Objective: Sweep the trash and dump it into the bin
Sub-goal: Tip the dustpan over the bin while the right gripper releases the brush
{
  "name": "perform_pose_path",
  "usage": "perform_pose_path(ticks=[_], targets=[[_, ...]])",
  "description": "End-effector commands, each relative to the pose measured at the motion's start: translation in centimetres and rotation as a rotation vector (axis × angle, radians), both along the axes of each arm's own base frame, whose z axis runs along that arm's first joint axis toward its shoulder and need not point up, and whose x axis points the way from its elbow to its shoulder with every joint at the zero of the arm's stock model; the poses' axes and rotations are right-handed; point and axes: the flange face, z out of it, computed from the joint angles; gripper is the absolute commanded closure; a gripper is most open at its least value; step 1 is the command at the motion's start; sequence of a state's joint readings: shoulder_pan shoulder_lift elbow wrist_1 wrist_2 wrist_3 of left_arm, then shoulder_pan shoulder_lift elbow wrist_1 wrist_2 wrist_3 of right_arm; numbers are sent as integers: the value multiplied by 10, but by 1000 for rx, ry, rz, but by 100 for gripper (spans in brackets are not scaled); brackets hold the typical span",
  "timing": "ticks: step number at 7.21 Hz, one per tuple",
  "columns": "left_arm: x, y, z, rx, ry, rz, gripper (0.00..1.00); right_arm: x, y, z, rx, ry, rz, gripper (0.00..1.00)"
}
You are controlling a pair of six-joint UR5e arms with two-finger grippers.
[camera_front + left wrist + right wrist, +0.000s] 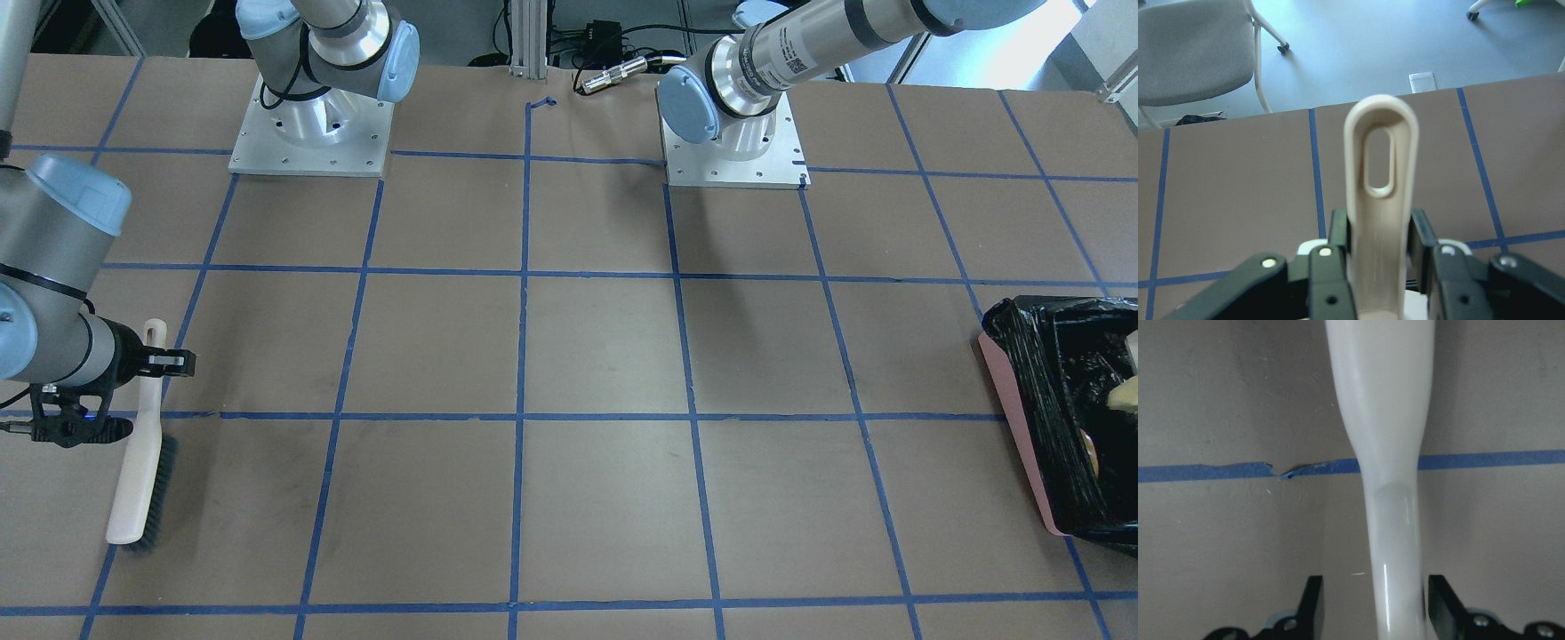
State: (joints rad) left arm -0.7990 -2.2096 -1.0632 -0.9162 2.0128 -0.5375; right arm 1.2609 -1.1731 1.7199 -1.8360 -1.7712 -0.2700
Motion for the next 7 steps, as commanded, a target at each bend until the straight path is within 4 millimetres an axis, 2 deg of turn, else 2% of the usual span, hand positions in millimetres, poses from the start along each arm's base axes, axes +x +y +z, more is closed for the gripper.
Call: perform_pose_path(ticks=[1,2,3,4,6,7], targets=[[-5,11,14,32,-58,-2,100,-1,-4,21,-60,13,-6,15],[-10,14,22,33,-71,0,100,1,-10,45,-155,43,0,0],[-12,14,30,29,-68,-10,100,4,-8,62,-189,53,5,0],[-13,13,32,24,-64,-18,100,10,-11,90,-235,64,15,0],[-22,4,48,-44,5,-74,100,51,-13,123,-247,73,10,0],[-26,0,51,-62,76,-98,100,80,-3,149,-242,71,-26,0]])
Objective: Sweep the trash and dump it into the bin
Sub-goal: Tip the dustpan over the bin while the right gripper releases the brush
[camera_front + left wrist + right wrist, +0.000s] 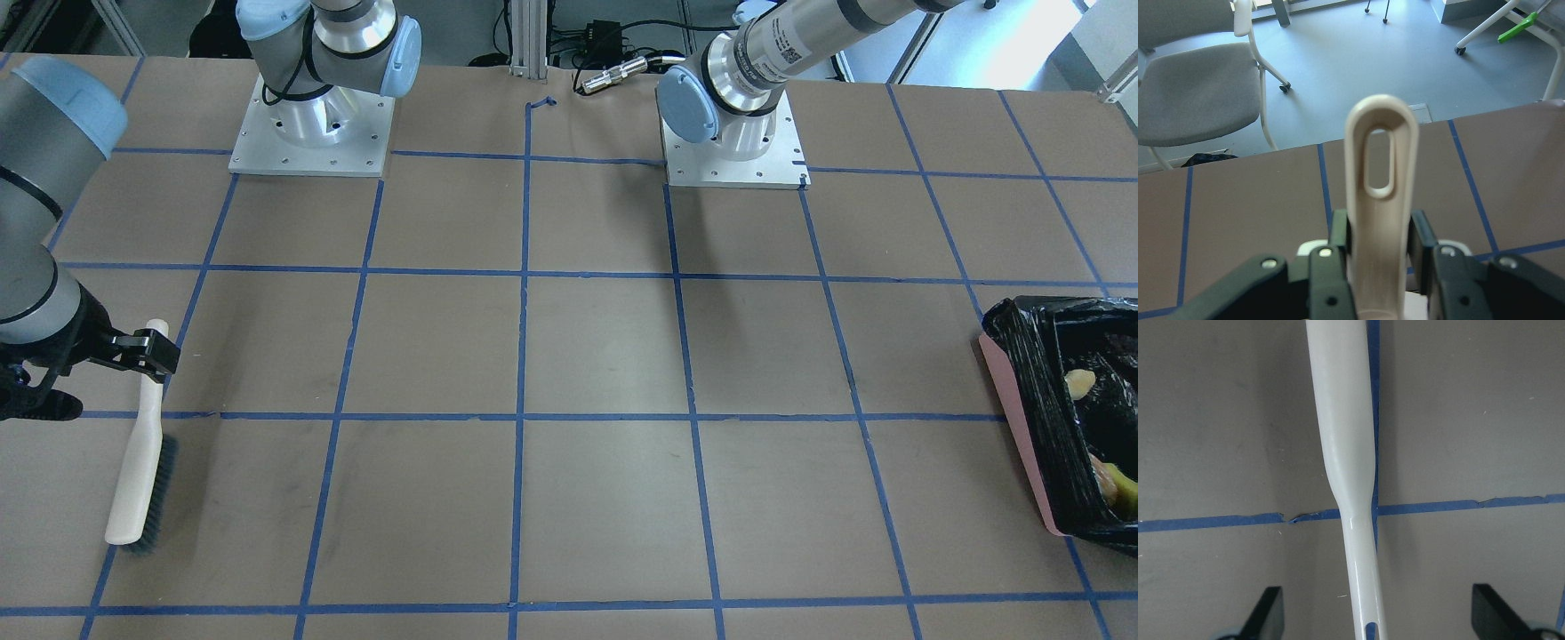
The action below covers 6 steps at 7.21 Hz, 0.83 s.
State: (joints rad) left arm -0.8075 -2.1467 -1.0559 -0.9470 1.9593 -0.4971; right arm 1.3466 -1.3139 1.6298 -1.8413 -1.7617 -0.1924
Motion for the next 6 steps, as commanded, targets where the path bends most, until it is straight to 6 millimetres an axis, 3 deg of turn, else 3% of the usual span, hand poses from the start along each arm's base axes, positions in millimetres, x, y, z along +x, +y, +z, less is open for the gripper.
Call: perform_pose_path(ticks=[1,4,6], targets=[[-18,-11,6,-39,131,-41,100,56,18,50,-1,-46,-17,0],[-73,-36,10,-81,237,-51,100,85,36,105,-3,-123,11,0],[-102,-54,-1,-135,352,-55,100,119,40,107,-10,-124,33,0]])
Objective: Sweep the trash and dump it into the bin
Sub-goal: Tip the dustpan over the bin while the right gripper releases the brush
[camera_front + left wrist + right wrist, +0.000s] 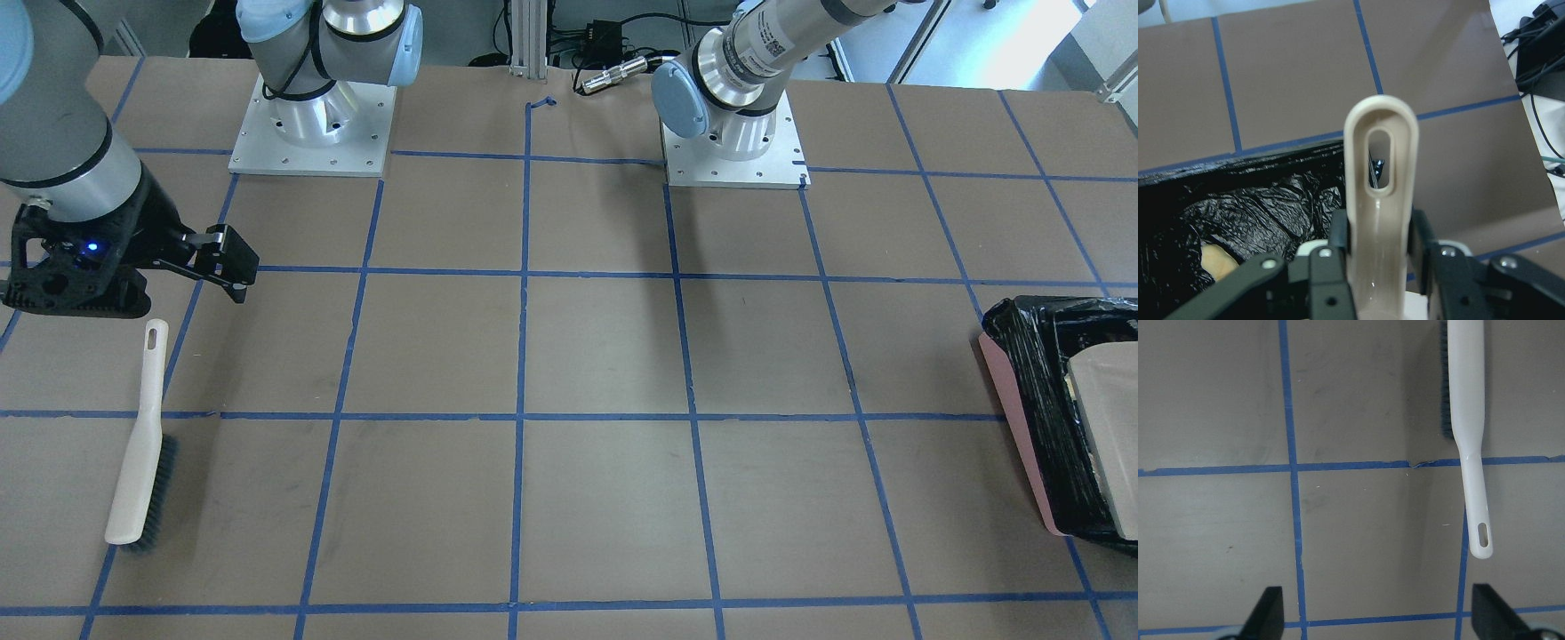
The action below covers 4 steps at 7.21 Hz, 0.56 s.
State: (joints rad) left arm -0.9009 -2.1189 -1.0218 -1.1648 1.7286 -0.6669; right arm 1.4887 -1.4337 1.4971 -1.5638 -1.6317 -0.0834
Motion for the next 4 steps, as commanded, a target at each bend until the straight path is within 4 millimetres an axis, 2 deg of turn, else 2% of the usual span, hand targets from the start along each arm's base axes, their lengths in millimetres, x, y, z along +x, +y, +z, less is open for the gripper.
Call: perform_pose_path(ticks=[1,3,4], targets=[[-37,-24,-24,5,109,-22,100,33,7,3,-3,0,-18,0],[-94,-50,-54,68,180,-39,100,59,8,2,-11,-41,-9,0],[-117,-64,-73,77,206,-13,100,60,7,3,-21,-55,-8,0]])
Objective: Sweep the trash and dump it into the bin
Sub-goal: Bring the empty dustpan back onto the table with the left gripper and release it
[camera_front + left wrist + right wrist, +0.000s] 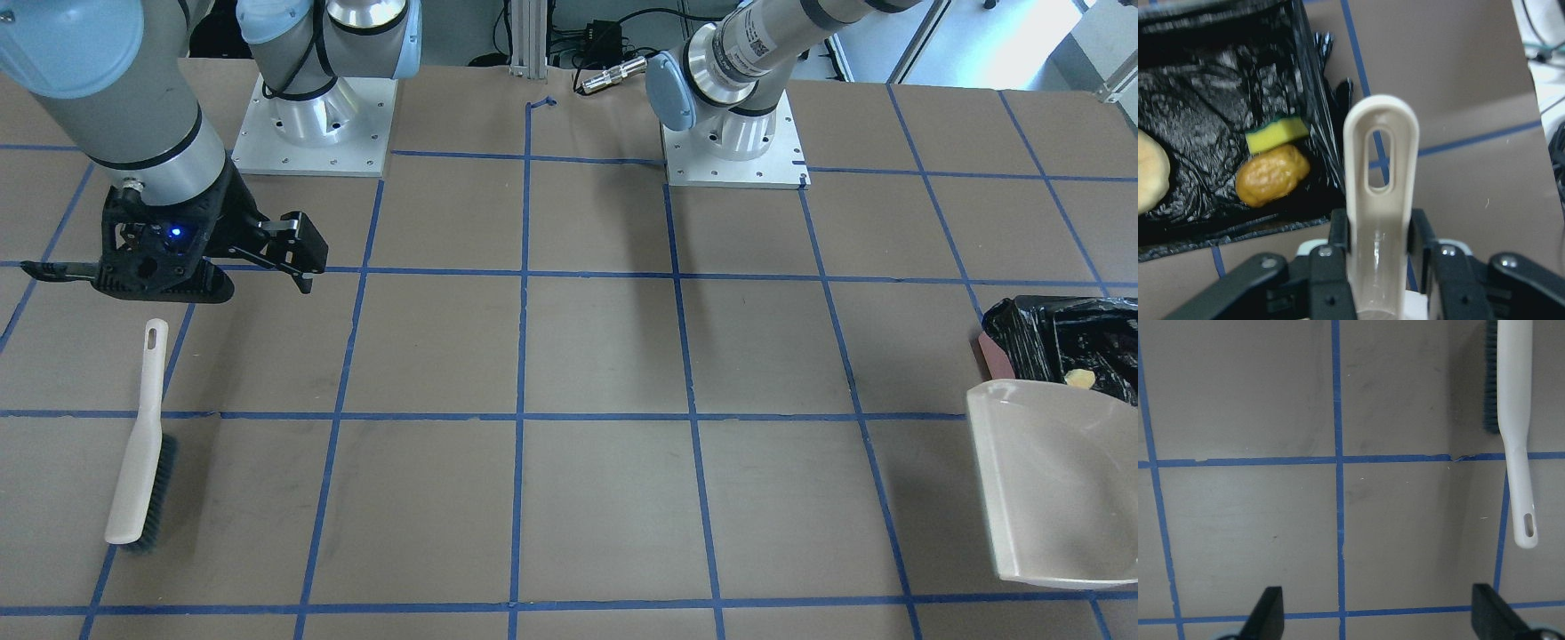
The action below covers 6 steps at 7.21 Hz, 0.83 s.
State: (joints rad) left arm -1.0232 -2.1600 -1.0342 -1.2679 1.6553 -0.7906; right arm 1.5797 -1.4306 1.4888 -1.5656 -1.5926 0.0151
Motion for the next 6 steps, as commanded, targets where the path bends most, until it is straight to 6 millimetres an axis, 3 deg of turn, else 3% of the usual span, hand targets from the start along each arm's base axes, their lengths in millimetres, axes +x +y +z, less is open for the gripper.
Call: perform_pose_path(ticks=[1,4,6], targets=[[-55,-26,-35,30,54,41,100,6,-1,0,-13,-16,2,0],[-116,-51,-98,82,101,115,100,7,0,2,-16,-26,0,0],[-127,-59,-128,96,133,275,100,7,-1,-3,-5,-28,1,0]])
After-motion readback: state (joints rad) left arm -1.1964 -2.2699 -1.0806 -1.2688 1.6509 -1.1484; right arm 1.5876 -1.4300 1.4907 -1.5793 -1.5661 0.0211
